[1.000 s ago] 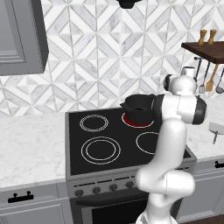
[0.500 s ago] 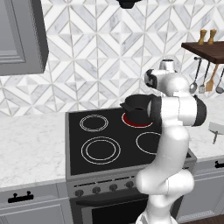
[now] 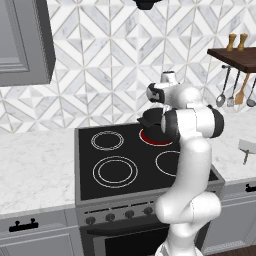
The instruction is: Put the avocado and lemon wedge in the pot. Retrieve the spatula and lightly stir the vegetables in the pot.
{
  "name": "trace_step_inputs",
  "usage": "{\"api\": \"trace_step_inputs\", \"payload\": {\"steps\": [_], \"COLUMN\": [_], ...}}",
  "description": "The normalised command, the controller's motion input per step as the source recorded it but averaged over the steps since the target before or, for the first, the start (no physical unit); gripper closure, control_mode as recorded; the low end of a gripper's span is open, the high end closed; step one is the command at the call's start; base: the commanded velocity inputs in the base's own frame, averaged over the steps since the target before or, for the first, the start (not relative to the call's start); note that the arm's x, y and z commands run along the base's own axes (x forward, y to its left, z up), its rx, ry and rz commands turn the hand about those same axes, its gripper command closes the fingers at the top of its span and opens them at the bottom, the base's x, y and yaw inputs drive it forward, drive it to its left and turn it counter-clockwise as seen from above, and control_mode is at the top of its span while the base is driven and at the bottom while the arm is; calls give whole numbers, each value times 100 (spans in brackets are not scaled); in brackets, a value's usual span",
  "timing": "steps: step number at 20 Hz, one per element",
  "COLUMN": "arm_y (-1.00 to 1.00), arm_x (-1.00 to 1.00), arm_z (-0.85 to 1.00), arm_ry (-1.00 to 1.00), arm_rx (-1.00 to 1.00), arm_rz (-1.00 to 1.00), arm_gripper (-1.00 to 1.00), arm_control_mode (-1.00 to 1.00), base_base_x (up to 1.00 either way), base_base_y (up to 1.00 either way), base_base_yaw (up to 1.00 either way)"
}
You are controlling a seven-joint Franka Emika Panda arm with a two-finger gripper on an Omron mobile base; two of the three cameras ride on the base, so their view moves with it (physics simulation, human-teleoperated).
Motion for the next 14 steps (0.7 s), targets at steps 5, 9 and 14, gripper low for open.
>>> {"api": "trace_step_inputs", "payload": {"steps": [5,9,14], "arm_y": [0,11,15], "arm_x": [50,19,12], "arm_z": [-13,-32,-30], "arm_ry": [-1,0,0], "arm_rx": [11,0,0], "arm_rz": [0,0,0], "arm_gripper": [100,100,100], "arm_control_mode": [-100,-100,-100], "base_base_x": [0,0,0], "base_base_y": [0,0,0], "base_base_yaw": [0,0,0]}}
